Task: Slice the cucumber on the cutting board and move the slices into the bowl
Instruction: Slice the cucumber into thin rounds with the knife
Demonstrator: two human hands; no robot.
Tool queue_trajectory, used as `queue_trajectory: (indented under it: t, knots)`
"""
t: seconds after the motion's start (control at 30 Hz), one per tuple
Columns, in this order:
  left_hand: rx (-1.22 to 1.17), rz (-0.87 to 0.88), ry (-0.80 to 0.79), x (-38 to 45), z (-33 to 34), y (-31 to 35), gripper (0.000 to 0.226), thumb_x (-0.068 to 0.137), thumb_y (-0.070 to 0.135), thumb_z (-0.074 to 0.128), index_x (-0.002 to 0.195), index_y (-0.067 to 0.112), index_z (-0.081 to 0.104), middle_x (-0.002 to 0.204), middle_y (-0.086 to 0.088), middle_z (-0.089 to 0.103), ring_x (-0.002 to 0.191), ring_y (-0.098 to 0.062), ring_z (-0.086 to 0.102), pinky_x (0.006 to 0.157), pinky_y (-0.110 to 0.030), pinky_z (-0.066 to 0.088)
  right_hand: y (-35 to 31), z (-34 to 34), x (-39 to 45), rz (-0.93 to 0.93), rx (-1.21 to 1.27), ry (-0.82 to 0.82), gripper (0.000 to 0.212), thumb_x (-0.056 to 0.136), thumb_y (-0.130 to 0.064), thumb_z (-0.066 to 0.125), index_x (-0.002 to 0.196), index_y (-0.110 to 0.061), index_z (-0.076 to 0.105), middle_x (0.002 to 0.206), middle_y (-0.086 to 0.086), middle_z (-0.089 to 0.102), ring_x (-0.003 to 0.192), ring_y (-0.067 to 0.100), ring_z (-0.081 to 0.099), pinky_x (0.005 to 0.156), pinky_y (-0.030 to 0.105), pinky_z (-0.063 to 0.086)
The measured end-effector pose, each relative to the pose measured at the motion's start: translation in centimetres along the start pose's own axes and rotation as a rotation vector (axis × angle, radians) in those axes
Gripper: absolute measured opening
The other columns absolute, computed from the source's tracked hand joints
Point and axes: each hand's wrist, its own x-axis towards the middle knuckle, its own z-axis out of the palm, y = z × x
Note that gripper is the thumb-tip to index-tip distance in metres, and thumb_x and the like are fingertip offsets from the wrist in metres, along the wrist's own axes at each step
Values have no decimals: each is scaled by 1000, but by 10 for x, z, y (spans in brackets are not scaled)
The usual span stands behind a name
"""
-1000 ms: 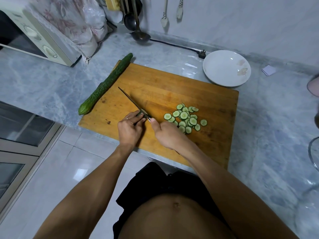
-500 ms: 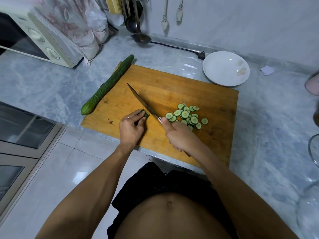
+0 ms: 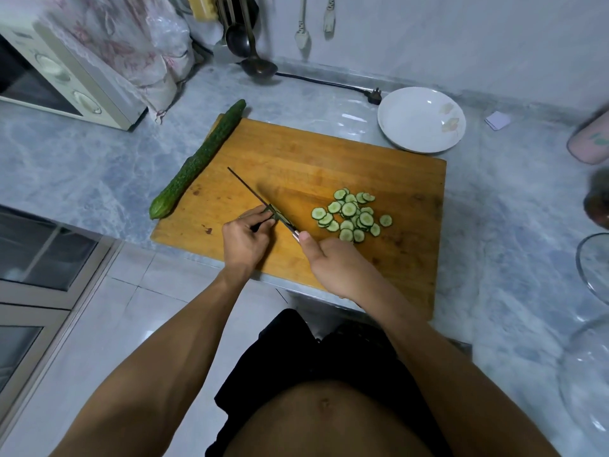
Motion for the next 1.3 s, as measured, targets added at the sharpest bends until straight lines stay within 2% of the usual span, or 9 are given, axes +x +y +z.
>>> queue_trajectory:
  t: [0.1, 0.47, 0.6, 0.67, 0.77, 0.93, 1.07, 1.2, 1.3]
  knots:
    - [7, 9, 13, -1, 1, -1, 19, 82, 6, 70, 98, 8, 78, 111, -5, 73, 105, -11, 67, 96, -26, 50, 1, 4, 3, 14, 8, -4, 68, 102, -57, 19, 60, -10, 44, 61, 8, 49, 58, 23, 49, 55, 33, 34]
    - [-16, -32, 45, -4, 1, 7, 18, 80, 1, 73, 97, 4, 77, 108, -10, 73, 102, -6, 62, 93, -4, 40, -8, 22, 42, 57, 85, 25, 67, 100, -61, 19, 62, -15, 48, 78, 13, 56, 61, 24, 54, 66, 37, 50]
    - [-37, -47, 37, -5, -1, 7, 18, 81, 2, 73, 99, 5, 77, 110, -9, 72, 104, -8, 64, 96, -11, 44, -5, 23, 41, 34, 73, 30, 68, 102, -58, 19, 63, -13, 51, 80, 13, 60, 76, 26, 56, 71, 36, 45]
    - [-43, -48, 7, -4, -3, 6, 19, 82, 4, 74, 101, 6, 77, 112, -7, 72, 107, -9, 64, 98, -15, 45, -5, 19, 40, 36, 88, 17, 68, 102, -59, 20, 62, -12, 51, 69, 9, 57, 66, 26, 57, 64, 37, 50]
    - [-32, -53, -48, 0, -7, 6, 21, 85, 6, 73, 106, 6, 75, 116, -7, 70, 111, -10, 62, 97, -5, 39, 0, 3, 36, 71, 83, -9, 70, 101, -61, 20, 75, -8, 57, 66, 8, 58, 51, 22, 55, 48, 25, 43]
    - [-17, -15, -11, 0, -19, 18, 20, 88, 10, 69, 107, 10, 76, 120, -1, 67, 108, 6, 53, 88, 2, 34, 33, -26, 24, -84, 12, -2, 56, 101, -56, 34, 69, -12, 47, 64, 12, 41, 54, 29, 51, 55, 35, 33]
    - [-44, 175, 129, -9, -22, 45, 11, 86, 12, 68, 93, 9, 76, 104, -6, 67, 100, 10, 54, 85, -5, 38, 55, -50, 6, -185, -228, 29, 45, 101, -49, 42, 75, -13, 49, 59, -1, 48, 47, 16, 45, 46, 29, 31]
    - [125, 434, 18, -17, -12, 64, 20, 82, 31, 71, 85, 12, 76, 96, -4, 62, 92, -17, 59, 81, -31, 44, 68, -57, -3, -188, -449, 125, 42, 100, -54, 42, 89, -15, 52, 72, -2, 55, 61, 13, 53, 51, 30, 38]
    - [143, 481, -87, -13, -3, 75, 21, 82, 35, 72, 81, 15, 73, 90, 0, 61, 86, -21, 57, 77, -36, 44, 75, -59, -9, -163, -512, 163, 42, 98, -57, 41, 92, -17, 52, 77, -2, 57, 66, 15, 55, 57, 32, 44]
